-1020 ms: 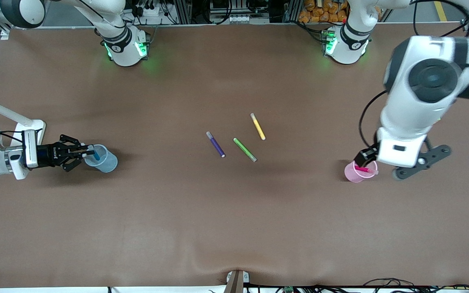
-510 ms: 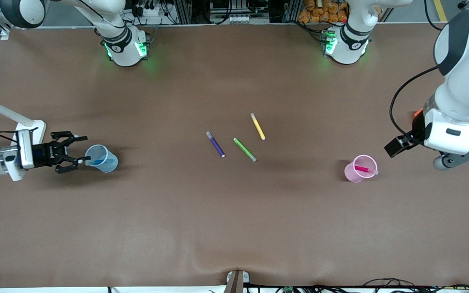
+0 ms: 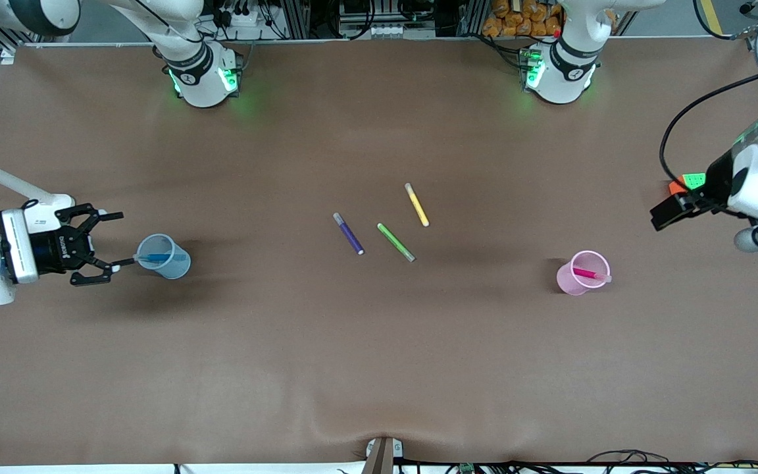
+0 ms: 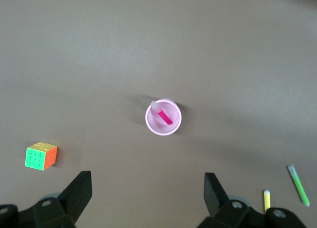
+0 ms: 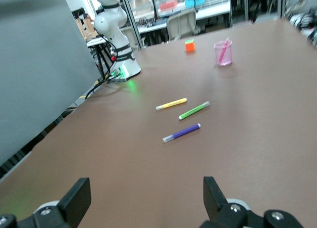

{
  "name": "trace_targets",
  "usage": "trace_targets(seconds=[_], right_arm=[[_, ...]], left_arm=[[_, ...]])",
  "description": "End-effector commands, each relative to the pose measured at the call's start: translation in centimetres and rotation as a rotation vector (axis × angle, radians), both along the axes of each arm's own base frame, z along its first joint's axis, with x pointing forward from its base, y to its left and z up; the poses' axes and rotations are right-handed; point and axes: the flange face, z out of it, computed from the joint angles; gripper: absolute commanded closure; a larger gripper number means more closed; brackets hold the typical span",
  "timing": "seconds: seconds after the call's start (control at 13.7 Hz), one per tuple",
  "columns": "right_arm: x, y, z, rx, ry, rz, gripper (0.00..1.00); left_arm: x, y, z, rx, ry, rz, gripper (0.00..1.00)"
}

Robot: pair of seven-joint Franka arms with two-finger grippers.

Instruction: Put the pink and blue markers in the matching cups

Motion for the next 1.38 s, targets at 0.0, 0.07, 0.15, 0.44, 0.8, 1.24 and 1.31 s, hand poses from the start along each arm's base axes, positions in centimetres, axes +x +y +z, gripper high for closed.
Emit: trace_targets(seconds=[0.0,0.07,0.15,0.44,0.8,1.24,1.31], right_arm=[[0.5,3.0,3.7,-0.133,0.024,-0.041,0.0],[0.5,4.0,5.0,-0.187,0.037,-0.055,0.0],[0.4,4.8,6.3,-0.244,0.049,-0.075,0.0],[-0.3,5.7,12.7,-0.501,0.047,-0.228,0.0],[-2.9,7.1,20.4,-0.777,0.091,-0.467,0.0],[-7.7,7.3,26.0,-1.04,0.256,-0.869,0.0],[-9.0,6.5,26.3,-1.064,0.309,-0.95,0.0]], left_arm=[[-2.8,1.8,0.6,-0.034,0.023,-0.044,0.0],[-3.9,2.6,0.9,-0.048,0.024,-0.039,0.0],[-4.9,3.3,0.9,-0.071,0.03,-0.028,0.0],[-8.0,3.5,1.6,-0.075,0.029,-0.074,0.0],[-10.7,3.1,1.6,-0.073,0.037,-0.131,0.0],[-11.7,3.4,1.9,-0.07,0.046,-0.215,0.0],[-12.2,3.0,1.8,-0.068,0.051,-0.222,0.0]])
